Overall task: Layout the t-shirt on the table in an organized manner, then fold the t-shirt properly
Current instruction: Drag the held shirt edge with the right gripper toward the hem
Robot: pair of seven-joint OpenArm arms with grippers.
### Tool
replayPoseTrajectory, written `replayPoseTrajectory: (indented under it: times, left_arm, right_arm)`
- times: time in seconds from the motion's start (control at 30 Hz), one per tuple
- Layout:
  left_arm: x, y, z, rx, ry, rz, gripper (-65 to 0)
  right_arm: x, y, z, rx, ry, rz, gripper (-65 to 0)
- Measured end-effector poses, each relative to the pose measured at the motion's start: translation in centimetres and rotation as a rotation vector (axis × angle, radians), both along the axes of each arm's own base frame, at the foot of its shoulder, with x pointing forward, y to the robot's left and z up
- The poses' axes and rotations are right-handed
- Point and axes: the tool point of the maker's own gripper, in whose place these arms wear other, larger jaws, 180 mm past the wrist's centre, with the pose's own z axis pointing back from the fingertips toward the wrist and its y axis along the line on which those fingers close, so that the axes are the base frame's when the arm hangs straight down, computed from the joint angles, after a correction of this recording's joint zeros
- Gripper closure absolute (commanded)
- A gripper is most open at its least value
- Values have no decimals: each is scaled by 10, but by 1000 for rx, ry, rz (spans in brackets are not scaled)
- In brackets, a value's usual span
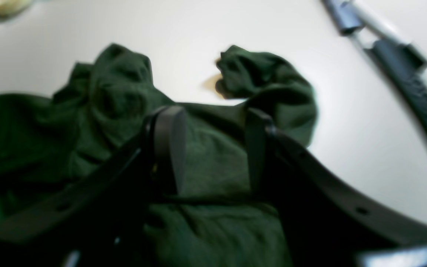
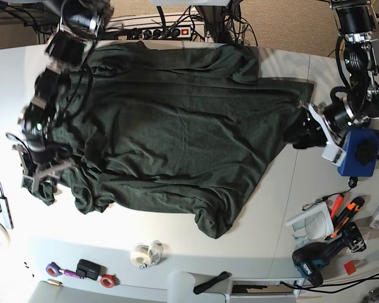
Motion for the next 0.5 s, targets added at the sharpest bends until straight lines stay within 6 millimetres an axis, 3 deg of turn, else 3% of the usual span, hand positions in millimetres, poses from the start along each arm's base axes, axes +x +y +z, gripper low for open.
replayPoseTrajectory:
  times: [0.13, 0.3, 0.5]
  left_arm:
    - [-4, -1, -3, -3, 11, 0, -233]
    - [-5, -2, -5, -6, 16, 1, -232]
    - [-6, -9, -6, -30, 17, 3, -232]
  right_arm:
    - [29, 17, -11, 75, 36, 84, -413]
    - [44, 47, -19, 164, 90, 148, -416]
    - [50, 78, -28, 123, 139, 198, -415]
